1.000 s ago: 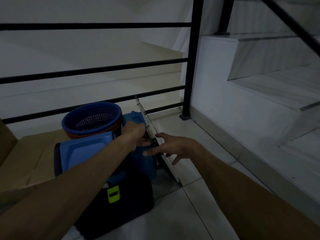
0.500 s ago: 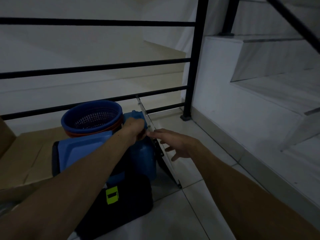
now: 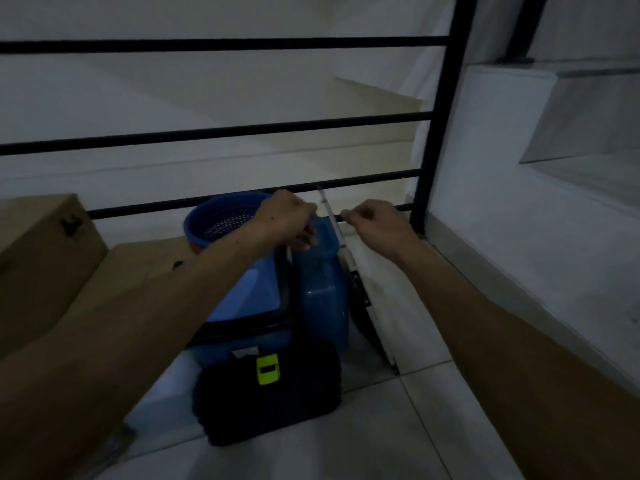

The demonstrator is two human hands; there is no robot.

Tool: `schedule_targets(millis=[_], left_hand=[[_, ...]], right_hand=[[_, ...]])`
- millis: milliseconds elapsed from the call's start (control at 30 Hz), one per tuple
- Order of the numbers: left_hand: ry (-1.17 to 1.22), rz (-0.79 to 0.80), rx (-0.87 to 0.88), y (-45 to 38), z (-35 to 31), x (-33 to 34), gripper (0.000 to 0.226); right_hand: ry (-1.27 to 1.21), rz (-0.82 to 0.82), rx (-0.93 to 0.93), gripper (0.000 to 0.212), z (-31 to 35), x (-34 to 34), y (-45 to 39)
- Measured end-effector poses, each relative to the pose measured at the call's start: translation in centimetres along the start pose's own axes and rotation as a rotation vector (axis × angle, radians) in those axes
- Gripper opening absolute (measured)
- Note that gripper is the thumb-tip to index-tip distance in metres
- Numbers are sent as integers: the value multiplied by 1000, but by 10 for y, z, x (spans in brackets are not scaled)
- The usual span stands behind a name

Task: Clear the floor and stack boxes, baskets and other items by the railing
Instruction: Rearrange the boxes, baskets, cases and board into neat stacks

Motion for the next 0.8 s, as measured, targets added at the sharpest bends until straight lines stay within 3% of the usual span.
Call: schedule_targets(millis=[133, 333, 567, 733, 800], left_hand=[[-224, -59, 155, 34, -10, -64, 24], [-518, -225, 166, 95, -8, -181, 21], [-677, -501, -35, 163, 36, -327, 20], [-926, -647, -217, 188, 103, -418, 28], [-922, -736, -248, 189, 130, -448, 34]], right_hand=[[-50, -92, -149, 25, 52, 15, -7], [-202, 28, -308, 21, 159, 85, 2], [-326, 274, -411, 16, 260, 190, 47], [-298, 408, -452, 16, 294, 265, 65], [-297, 436, -446, 14, 301, 297, 67]])
Point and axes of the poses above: each hand's wrist, its own y-axis away from the middle knuckle, its own x-axis out of the palm, z = x × y, the point moved 1 cm from there along -y, towards the middle knuckle, and after that the axes turned 2 degrees about -z, right-handed, at the moved point
